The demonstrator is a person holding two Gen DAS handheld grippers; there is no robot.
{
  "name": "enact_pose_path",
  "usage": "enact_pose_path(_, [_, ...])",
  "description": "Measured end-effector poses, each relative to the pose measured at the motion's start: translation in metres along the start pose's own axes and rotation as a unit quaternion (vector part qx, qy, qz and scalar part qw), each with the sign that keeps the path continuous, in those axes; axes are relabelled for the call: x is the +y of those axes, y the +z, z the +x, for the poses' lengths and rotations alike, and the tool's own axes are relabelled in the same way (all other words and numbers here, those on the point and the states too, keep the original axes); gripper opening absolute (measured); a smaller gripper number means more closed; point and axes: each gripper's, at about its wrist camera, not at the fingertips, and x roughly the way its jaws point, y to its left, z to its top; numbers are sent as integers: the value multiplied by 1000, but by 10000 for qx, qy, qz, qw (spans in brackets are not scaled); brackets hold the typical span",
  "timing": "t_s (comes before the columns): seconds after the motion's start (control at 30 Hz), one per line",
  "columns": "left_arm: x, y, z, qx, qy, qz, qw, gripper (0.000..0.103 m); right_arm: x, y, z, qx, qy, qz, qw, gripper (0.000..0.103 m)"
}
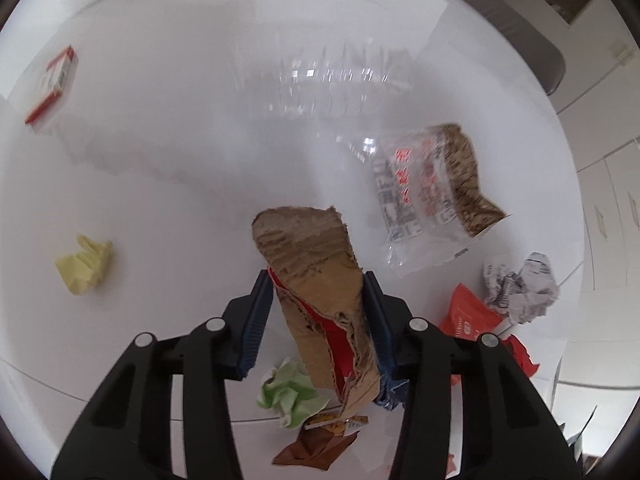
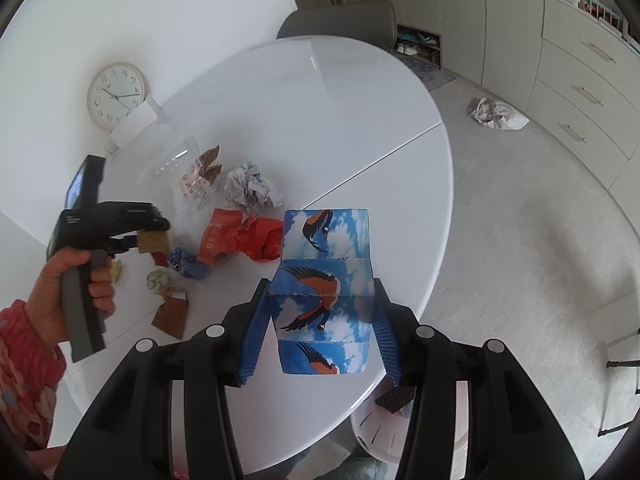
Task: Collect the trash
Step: 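Drop the bird box from the right gripper and brown paper from the left into the bin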
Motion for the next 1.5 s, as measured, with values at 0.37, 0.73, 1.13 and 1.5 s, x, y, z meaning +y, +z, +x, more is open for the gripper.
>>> enact_pose_path(0.37, [-12,-36,-85,-626,-444,1118,9908,45,-72,-75,-12,354,-832,669,9937,49])
enact_pose_path(0.73, [-85,-132,-119,-290,-1193,2645,9565,45,-137,-185,92,1674,-850,1379,9725,50])
enact_pose_path(1.13, [-178,-247,-113,156,-1471,3975,9056,45,-180,-199,45,1478,-885,1987,9648,96])
enact_pose_path(1.5, [-245,-327,-62,669,-1410,4666,8706,49,-218,-194,-25,1026,-1019,2051,9680,99])
